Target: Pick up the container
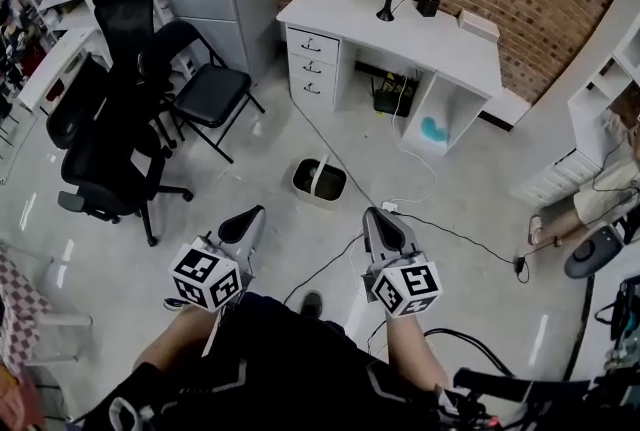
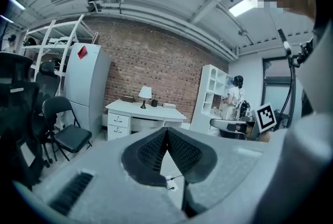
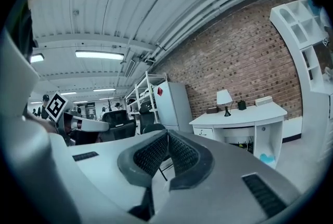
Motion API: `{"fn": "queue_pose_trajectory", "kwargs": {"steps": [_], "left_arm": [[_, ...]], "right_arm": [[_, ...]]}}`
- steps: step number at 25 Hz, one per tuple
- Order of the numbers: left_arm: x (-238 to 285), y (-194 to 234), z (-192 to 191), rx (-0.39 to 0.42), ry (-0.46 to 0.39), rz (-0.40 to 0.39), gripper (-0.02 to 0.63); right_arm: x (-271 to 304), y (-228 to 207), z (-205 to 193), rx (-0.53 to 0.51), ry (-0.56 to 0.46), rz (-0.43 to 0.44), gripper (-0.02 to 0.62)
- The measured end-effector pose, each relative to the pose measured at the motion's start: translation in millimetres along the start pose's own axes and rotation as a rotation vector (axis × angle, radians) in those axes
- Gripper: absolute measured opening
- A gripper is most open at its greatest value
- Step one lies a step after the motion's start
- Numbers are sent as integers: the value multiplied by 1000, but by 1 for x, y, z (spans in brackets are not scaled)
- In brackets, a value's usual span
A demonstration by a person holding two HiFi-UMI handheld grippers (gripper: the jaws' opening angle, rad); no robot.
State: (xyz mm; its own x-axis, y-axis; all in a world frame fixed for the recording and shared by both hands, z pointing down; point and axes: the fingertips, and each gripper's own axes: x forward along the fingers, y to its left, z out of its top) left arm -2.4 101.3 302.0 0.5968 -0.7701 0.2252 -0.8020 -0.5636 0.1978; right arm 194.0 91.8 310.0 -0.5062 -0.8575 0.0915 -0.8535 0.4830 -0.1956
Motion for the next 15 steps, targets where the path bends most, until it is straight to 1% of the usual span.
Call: {"fn": "queue_pose_trajectory", "kwargs": {"steps": [4, 9, 15], "left_arm": [[16, 10, -3, -3, 2, 2, 9], [44, 26, -1, -11, -9, -27, 9], [80, 71, 7, -26, -16, -72, 9]], "right_arm": [[16, -6, -3, 1, 11, 15, 9], [46, -10, -1, -28, 29, 32, 9], [94, -19, 7, -52, 41, -4, 9]]}}
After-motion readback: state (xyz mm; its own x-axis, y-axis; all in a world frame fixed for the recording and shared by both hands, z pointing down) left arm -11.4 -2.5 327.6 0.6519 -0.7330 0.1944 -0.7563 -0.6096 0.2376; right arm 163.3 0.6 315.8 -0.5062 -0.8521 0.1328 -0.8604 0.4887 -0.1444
